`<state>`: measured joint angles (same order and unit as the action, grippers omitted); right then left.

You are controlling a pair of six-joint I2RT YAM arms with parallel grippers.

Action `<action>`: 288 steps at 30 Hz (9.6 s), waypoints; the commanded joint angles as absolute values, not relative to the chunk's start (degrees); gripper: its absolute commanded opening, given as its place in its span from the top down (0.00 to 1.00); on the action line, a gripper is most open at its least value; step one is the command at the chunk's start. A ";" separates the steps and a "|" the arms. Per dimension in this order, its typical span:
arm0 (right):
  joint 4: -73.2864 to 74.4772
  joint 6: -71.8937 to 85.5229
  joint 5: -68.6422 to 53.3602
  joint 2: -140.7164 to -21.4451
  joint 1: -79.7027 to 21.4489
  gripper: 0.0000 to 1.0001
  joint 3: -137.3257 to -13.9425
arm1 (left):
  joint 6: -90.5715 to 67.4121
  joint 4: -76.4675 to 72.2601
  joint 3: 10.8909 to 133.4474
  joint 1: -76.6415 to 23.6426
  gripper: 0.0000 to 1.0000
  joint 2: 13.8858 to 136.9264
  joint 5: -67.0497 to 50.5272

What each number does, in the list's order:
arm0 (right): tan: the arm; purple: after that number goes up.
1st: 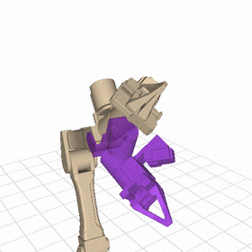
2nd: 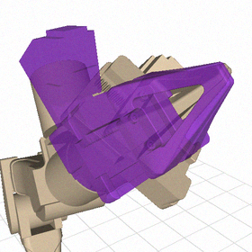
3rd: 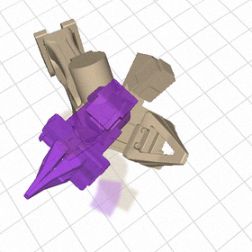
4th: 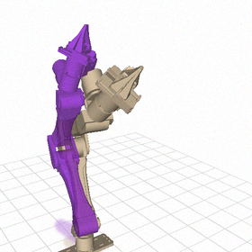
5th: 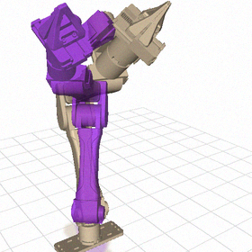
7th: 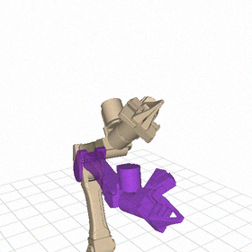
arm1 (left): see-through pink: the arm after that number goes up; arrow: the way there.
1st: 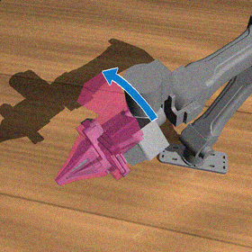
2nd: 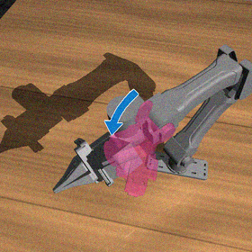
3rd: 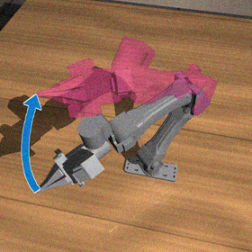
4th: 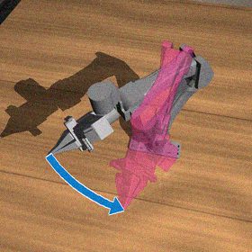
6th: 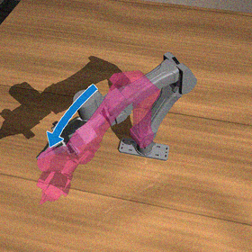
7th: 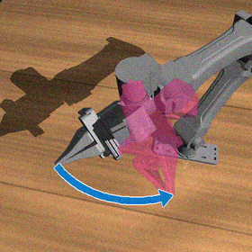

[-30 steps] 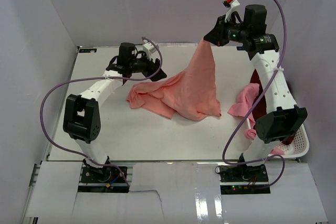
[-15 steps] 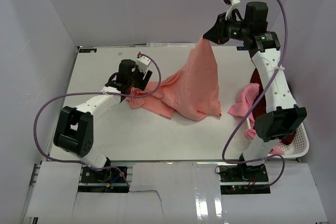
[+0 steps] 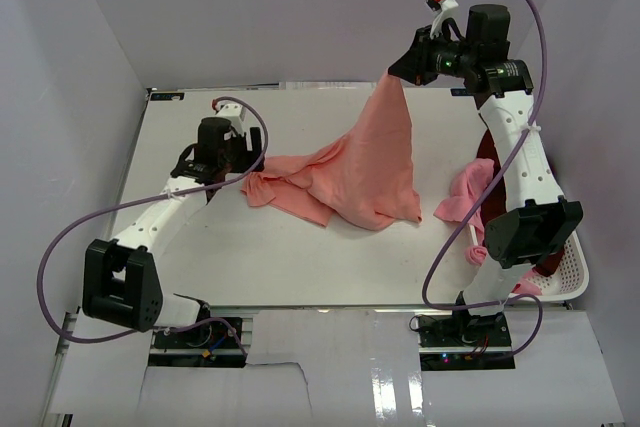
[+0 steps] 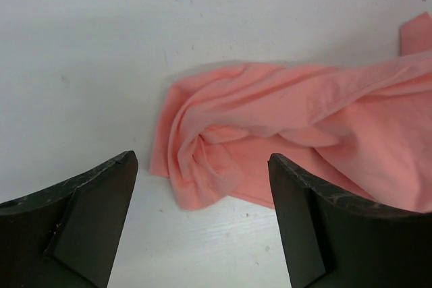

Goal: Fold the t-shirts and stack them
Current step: Flatten out the tshirt

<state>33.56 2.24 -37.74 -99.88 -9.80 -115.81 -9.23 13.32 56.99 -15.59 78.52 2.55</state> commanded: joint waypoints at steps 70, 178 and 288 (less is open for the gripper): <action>32.96 4.57 -41.22 -102.04 -9.14 0.92 -115.58 | -23.55 25.31 60.29 -18.28 0.46 94.92 2.02; 5.98 0.79 -14.60 -31.38 -6.33 0.92 -98.79 | -19.26 18.01 70.91 0.97 1.00 33.31 -1.35; 5.80 14.24 -23.91 -127.68 -6.07 0.92 -108.62 | -25.67 6.24 83.58 -0.27 1.00 110.82 18.20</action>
